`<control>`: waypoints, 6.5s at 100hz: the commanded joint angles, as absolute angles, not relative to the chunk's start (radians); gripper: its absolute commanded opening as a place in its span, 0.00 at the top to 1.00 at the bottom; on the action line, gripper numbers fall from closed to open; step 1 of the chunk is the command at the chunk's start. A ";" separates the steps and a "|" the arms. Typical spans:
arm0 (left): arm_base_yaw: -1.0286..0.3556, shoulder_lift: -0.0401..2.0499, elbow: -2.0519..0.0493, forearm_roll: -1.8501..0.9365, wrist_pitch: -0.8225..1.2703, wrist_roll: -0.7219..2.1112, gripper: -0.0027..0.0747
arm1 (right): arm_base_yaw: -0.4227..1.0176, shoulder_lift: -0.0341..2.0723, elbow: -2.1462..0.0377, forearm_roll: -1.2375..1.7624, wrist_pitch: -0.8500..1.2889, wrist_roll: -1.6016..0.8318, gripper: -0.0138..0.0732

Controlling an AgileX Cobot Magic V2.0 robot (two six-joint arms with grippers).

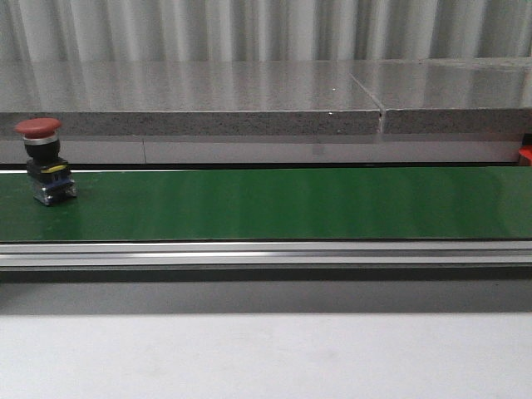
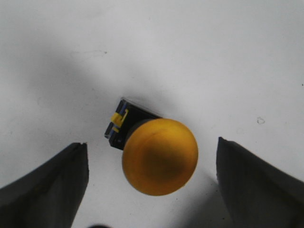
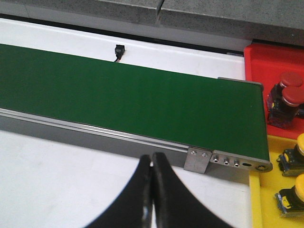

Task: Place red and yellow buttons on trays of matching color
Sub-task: 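Lower the left gripper onto the yellow-capped button and grasp, then set the yellow button on the belt and release it, then lower the right gripper onto the red button on the belt and grasp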

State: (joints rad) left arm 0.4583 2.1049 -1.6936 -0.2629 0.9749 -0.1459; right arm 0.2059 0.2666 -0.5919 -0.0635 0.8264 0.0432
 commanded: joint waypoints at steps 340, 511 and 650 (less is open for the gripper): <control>0.012 1.276 -1.214 -0.173 0.791 0.216 0.99 | 0.205 0.276 -0.617 -0.065 0.762 0.035 0.92; -0.276 0.531 -0.705 0.020 0.730 0.000 0.99 | 0.334 0.892 -0.913 0.009 0.766 0.017 0.35; -0.276 0.531 -0.705 0.020 0.730 0.000 0.99 | 0.322 1.737 -1.534 0.052 0.977 -0.224 0.30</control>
